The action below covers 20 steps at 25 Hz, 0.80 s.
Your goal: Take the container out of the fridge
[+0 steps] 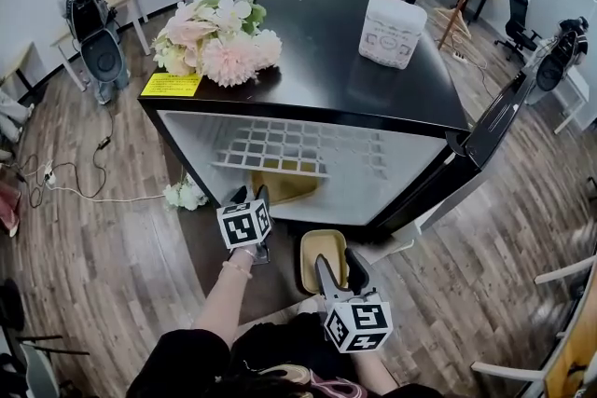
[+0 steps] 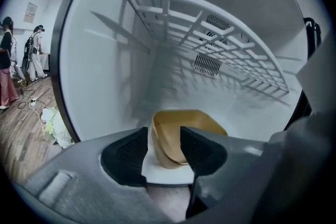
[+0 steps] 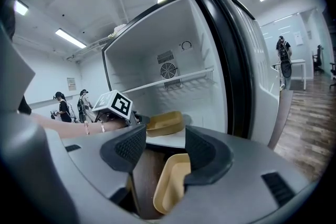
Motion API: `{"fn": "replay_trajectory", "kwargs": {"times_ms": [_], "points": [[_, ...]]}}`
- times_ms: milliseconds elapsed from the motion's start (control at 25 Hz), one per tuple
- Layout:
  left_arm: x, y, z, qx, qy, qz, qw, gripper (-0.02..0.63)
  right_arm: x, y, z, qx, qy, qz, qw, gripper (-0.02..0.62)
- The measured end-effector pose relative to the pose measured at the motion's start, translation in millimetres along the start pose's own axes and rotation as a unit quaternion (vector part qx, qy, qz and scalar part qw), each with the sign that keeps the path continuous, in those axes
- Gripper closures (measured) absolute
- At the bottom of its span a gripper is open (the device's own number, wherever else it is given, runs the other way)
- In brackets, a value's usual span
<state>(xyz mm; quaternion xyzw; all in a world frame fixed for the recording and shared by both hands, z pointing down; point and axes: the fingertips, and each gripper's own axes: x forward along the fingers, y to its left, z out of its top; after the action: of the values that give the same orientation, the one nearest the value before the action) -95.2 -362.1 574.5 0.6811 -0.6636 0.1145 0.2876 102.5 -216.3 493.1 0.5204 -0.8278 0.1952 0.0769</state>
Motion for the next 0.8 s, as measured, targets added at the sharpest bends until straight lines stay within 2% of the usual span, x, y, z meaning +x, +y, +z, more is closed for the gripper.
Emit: {"fn": "replay_trajectory", "kwargs": {"times_ms": [200,480,800], "points": [[19.1,7.6,-4.9,0.000,0.032,0.024,0.9992,0.420,2.3,-1.7,-0.9,-0.002,0.006,0.002,1.000,0.356],[33.9,19.4,-9.7,0.001,0.056,0.052,0.9971,0.420,5.1,-10.8,-2.4,-0.001,0.013,-0.003,1.000,0.356],[44.7,17.9,-20.7,0.008,0.089,0.051,0.9947,0.422,9.1,-17.0,-4.2,0.001,0.020,-0.008,1.000,0.356]]}}
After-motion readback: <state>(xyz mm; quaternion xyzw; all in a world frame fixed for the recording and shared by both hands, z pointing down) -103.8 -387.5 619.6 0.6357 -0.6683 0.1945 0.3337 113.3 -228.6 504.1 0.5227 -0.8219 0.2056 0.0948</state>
